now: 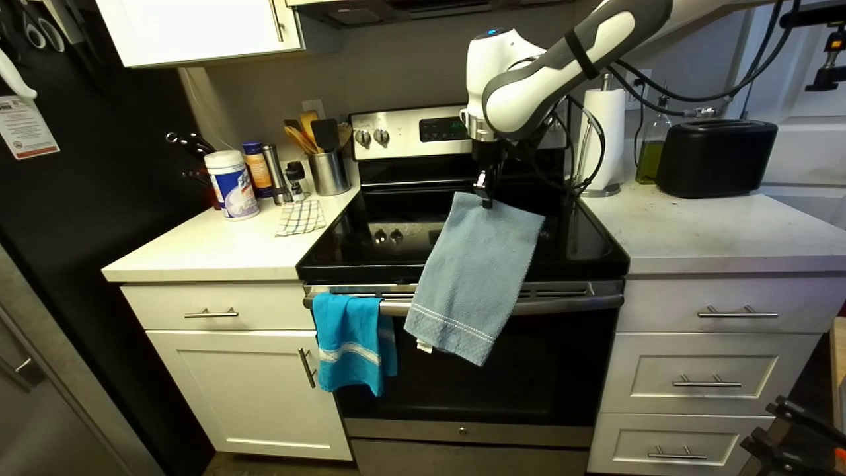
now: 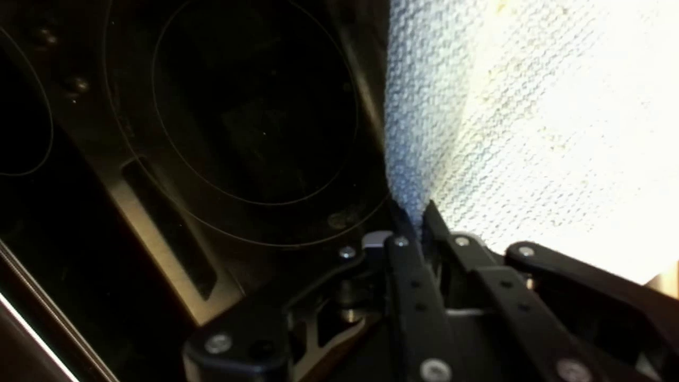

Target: Put the right towel on the stove

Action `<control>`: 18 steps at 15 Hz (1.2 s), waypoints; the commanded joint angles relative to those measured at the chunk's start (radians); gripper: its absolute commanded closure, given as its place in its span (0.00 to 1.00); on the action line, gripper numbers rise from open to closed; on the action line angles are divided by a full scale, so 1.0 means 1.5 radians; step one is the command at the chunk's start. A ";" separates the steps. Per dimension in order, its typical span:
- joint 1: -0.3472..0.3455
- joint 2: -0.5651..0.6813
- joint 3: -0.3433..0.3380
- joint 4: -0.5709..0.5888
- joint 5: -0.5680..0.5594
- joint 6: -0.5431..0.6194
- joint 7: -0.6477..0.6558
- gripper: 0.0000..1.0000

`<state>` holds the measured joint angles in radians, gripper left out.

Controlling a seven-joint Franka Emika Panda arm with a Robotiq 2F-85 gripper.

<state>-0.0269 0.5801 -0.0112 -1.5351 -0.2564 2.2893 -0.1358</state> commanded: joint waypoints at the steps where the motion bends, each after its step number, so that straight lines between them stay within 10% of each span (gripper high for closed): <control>1: -0.019 0.025 -0.002 0.032 0.033 -0.017 -0.028 0.98; 18: -0.043 0.147 -0.008 0.366 0.031 -0.132 -0.132 0.98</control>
<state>-0.0902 0.7269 -0.0221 -1.1250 -0.2306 2.1521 -0.2897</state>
